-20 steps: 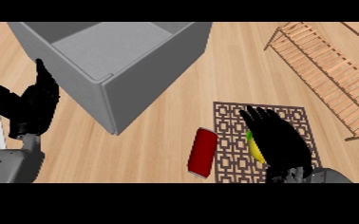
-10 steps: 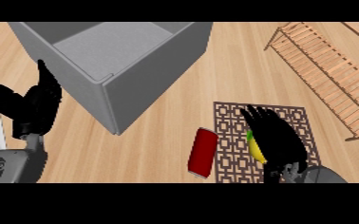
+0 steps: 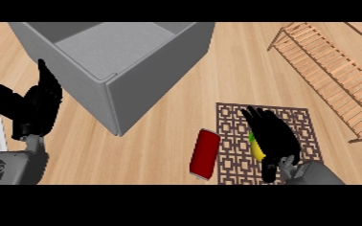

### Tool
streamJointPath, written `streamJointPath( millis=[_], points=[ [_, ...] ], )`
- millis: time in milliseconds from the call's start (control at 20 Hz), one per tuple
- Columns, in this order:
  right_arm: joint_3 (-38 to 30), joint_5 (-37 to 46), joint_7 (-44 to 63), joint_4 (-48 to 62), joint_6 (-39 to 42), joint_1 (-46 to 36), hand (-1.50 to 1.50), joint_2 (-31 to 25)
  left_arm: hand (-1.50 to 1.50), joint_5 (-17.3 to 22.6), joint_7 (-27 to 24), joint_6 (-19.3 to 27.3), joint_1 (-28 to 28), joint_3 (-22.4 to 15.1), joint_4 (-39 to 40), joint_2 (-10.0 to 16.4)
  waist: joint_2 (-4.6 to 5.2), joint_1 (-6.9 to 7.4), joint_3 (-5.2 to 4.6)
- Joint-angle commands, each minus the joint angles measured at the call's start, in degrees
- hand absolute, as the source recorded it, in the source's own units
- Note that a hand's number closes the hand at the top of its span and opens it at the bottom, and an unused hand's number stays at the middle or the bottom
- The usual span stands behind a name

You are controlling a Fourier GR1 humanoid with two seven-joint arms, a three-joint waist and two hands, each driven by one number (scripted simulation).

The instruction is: Pick the lemon from the placemat and place it in the tiered shelf

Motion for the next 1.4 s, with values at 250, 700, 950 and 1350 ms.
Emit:
streamJointPath(
  millis=[250,700,950,1350],
  points=[
    [1.5,4.5,-5.5,7.4,-2.4,0.6,1.50,3.3,0.00,-1.4,-2.0,-2.6,-3.9,-3.0,1.2,-3.8,0.14,-0.82,0.12],
    [-0.1,10.4,-11.8,10.1,-10.3,-2.6,1.50,5.1,0.00,-0.7,1.5,-4.3,-5.4,-0.4,-0.2,-1.7,0.11,-0.68,0.13],
    [5.3,10.0,-8.2,-4.1,-11.6,7.3,1.50,9.6,0.00,0.4,-0.7,-5.7,-0.7,1.2,-1.3,-1.7,-0.28,-1.46,0.09],
    [8.9,8.4,-6.0,-21.4,-19.8,14.8,1.50,17.4,0.00,-1.0,-1.5,-4.9,0.0,1.1,-0.7,-2.4,-0.29,-2.68,0.14]
  ],
)
